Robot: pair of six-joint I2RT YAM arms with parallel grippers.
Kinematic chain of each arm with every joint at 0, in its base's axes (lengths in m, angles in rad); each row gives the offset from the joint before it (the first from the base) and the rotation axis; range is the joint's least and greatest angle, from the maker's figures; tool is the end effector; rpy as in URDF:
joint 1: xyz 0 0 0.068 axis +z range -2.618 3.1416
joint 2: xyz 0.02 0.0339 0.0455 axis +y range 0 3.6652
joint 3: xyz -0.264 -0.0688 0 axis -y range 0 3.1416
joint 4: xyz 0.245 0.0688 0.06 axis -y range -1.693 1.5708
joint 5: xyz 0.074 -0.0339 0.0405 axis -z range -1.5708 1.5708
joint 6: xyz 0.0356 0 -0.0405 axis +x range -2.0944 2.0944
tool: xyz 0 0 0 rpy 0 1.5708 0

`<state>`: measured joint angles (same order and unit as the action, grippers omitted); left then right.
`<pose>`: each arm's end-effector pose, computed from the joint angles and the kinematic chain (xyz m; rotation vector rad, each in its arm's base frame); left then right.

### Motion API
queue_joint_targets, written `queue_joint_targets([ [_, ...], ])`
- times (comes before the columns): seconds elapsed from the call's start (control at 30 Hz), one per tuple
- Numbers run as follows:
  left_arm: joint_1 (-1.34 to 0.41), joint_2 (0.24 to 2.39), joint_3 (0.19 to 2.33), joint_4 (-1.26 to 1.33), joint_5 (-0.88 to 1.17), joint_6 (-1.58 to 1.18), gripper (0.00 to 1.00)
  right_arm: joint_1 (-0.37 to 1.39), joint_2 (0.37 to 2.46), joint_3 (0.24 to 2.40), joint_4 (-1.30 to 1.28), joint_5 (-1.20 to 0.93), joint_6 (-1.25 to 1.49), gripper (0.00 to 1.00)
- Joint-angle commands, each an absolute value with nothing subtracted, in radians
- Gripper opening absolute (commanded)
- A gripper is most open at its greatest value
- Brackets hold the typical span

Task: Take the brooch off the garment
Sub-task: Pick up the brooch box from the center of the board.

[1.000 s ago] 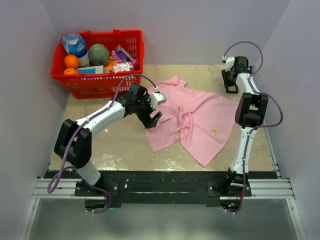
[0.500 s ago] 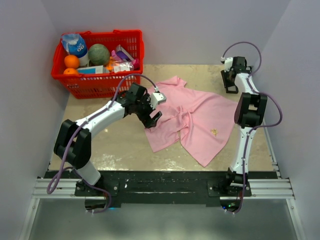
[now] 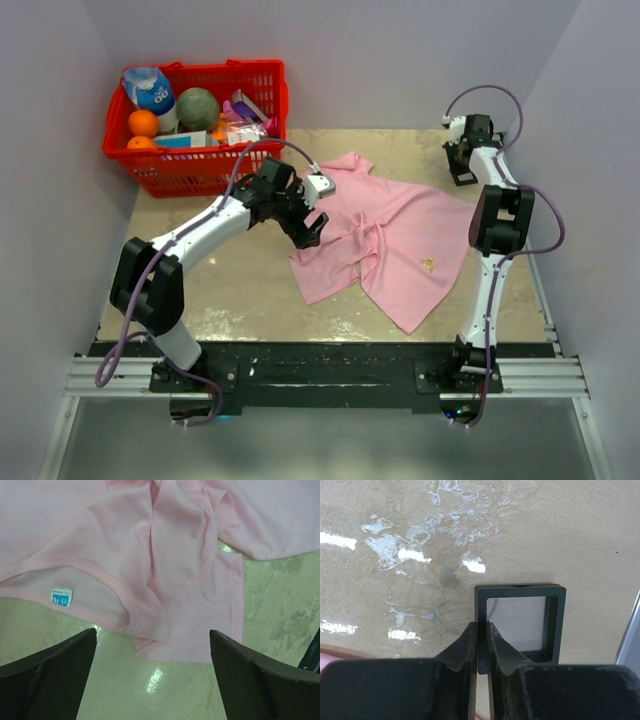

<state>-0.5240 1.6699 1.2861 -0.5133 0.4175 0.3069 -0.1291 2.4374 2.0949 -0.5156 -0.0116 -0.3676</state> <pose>0.3064 -0.1937 0.2568 1.1554 2.1688 -0.6090 0.5393 -0.0696 0.1757 -0.2955 2.4219 -0.2095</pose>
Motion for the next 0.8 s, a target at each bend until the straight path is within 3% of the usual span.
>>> queue_joint_targets([
  [0.0,-0.523,1.689,1.373,-0.48,0.512,0.259,1.0,-0.121,2.431,2.077,-0.512,0.002,-0.367,0.11],
  [0.1,-0.522,1.704,1.405,-0.477,0.54,0.242,1.0,-0.121,2.425,2.062,-0.512,0.002,-0.37,0.17],
  [0.33,-0.523,1.707,1.41,-0.474,0.549,0.235,1.0,-0.123,2.444,2.071,-0.526,0.003,-0.38,0.18],
  [0.5,-0.523,1.704,1.407,-0.465,0.563,0.227,1.0,-0.121,2.39,2.062,-0.535,-0.006,-0.374,0.06],
  [0.57,-0.522,1.701,1.423,-0.456,0.598,0.216,0.99,-0.121,2.334,2.053,-0.558,-0.093,-0.364,0.0],
  [0.67,-0.517,1.7,1.463,-0.367,0.689,0.117,1.0,-0.12,2.071,1.955,-0.588,-0.438,-0.359,0.0],
  [0.77,-0.493,1.721,1.522,-0.229,0.834,-0.053,0.99,-0.103,1.845,1.677,-0.456,-0.733,-0.362,0.0],
])
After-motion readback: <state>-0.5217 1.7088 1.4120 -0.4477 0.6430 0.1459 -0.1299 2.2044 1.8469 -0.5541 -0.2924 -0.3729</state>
